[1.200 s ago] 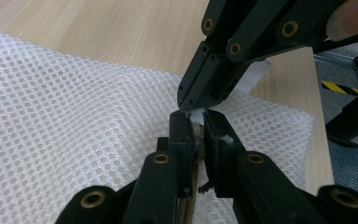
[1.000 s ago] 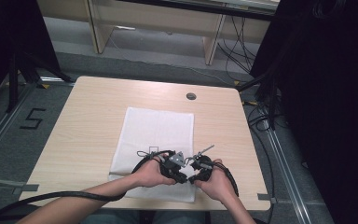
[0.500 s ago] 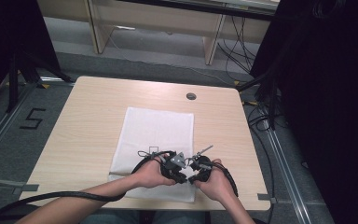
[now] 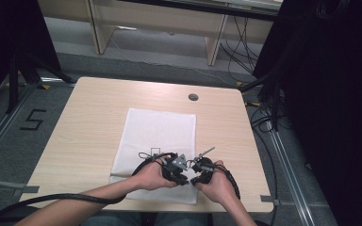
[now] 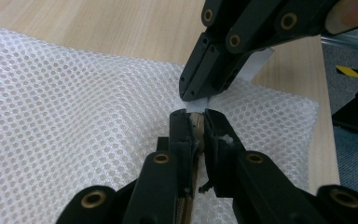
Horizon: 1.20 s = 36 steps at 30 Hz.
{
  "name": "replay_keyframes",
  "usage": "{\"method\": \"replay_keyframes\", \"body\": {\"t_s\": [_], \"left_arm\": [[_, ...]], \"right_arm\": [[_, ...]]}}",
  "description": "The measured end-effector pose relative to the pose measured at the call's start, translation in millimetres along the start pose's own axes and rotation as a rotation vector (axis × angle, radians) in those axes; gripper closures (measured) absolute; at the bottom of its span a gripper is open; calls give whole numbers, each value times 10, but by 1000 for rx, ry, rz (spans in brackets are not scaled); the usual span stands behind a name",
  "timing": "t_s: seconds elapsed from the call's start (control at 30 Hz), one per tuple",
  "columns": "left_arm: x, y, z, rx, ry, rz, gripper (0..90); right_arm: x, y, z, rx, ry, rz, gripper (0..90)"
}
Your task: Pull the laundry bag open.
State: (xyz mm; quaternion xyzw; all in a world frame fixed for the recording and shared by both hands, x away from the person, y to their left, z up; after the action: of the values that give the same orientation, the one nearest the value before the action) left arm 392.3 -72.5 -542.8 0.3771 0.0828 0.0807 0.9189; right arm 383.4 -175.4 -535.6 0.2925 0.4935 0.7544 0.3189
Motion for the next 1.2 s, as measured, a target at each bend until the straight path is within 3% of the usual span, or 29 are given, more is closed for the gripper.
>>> {"method": "replay_keyframes", "body": {"t_s": [0.03, 0.13, 0.2, 0.43, 0.5, 0.53, 0.57, 0.6, 0.7, 0.83, 0.9, 0.93, 0.97, 1.0, 1.1, 1.2], "left_arm": [[-1, 4, -3, 5, -11, 0, 817], [5, 12, -3, 10, -31, 11, 817], [4, 11, -5, 8, -35, 13, 818], [22, 46, -11, 17, -7, 9, 820], [80, 125, -27, 31, -20, 24, 820], [100, 166, -37, 23, -12, 20, 820], [94, 194, -40, -7, 19, -13, 819], [86, 201, -50, -7, 29, -10, 819], [63, 176, -68, 21, -29, 17, 819], [57, 193, -62, 5, -8, 12, 818], [60, 211, -67, 18, -33, 18, 818], [51, 214, -73, 20, -19, 15, 818], [60, 223, -81, 23, -38, 25, 818], [56, 230, -85, 18, -25, 17, 818], [66, 272, -118, 40, -42, 34, 818], [74, 315, -129, 14, -18, 20, 819]], "right_arm": [[-19, -3, 6, -5, 30, -2, 900], [-26, -1, 11, 0, 60, -5, 900], [-13, -1, 12, -1, 41, -4, 900], [-27, 0, 5, -5, 59, 0, 900], [-24, 15, -7, 14, 25, -22, 900], [-52, 12, 3, 3, 54, -32, 900], [-68, 14, 3, 1, 55, -30, 900], [-67, 11, 4, -1, 48, -25, 900], [-59, 9, 4, 1, 46, -17, 900], [-79, 8, 7, -6, 55, -14, 900], [-78, 10, 3, -7, 43, -12, 900], [-77, 11, 1, -8, 42, -10, 900], [-78, 11, 0, -7, 42, -10, 900], [-77, 11, -1, -8, 41, -10, 900], [-77, 11, -1, -10, 44, -9, 900], [-75, 11, -2, -11, 44, -10, 900]]}}
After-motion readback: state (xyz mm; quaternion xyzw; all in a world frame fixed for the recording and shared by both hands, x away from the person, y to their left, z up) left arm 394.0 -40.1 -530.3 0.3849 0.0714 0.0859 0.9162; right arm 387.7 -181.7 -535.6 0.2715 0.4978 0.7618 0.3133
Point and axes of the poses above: each handheld gripper's, and its own axes: y roughly backward along the jaws, z roughly out of its top, x roughly to its left, the point moved 6 cm from there along -y, roughly forward along the jaws, and after that the axes turned 2 degrees about -x, right-handed, at the moved point
